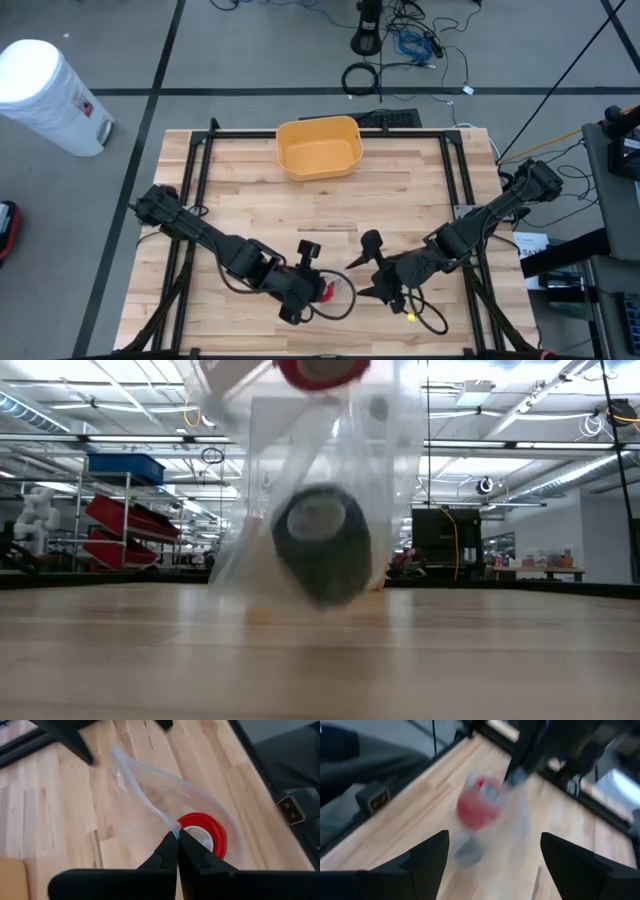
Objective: Roll bandage
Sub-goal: Close the transparent zip bag
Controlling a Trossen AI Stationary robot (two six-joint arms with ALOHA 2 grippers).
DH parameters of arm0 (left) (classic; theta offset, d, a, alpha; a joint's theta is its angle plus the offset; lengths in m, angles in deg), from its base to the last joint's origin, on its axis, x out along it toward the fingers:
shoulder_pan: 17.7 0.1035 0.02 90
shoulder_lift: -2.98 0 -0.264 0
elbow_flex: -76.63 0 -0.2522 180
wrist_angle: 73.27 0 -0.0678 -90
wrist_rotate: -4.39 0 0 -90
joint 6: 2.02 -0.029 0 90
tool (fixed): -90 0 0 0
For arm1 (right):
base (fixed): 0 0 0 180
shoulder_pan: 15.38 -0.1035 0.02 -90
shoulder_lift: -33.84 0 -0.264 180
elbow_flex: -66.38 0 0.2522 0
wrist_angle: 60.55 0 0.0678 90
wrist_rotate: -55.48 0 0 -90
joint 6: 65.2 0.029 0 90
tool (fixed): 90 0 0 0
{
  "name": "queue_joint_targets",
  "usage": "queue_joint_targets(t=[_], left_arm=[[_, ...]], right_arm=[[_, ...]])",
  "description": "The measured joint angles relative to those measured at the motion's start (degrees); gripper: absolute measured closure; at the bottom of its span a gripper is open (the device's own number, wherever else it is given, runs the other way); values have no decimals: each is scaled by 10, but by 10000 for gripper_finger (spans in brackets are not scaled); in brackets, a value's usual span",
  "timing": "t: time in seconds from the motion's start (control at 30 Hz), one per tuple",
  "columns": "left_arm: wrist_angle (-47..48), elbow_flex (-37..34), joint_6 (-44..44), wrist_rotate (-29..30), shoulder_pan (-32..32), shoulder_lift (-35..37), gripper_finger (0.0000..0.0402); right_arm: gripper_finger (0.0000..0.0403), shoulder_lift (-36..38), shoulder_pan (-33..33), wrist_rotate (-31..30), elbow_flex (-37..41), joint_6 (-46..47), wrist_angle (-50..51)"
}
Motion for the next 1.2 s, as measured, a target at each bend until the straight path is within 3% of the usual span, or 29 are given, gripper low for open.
queue_joint_targets(t=[0.13, 0.43, 0.67, 0.93, 1.2], left_arm=[[5, 0, -5, -3, 0, -22, 401], [4, 0, -5, -31, 0, -27, 401], [5, 0, -5, -31, 1, -27, 401], [6, 0, -5, -30, 1, -27, 401], [5, 0, -4, -30, 1, -27, 401]], right_arm=[[103, 0, 0, 2, 0, -18, -54], [103, -14, 1, 5, 0, -5, -49], [115, -58, 3, 5, 1, -45, -77], [186, -65, 18, 5, 1, -64, -100], [276, -67, 29, 50, 1, -63, -100]])
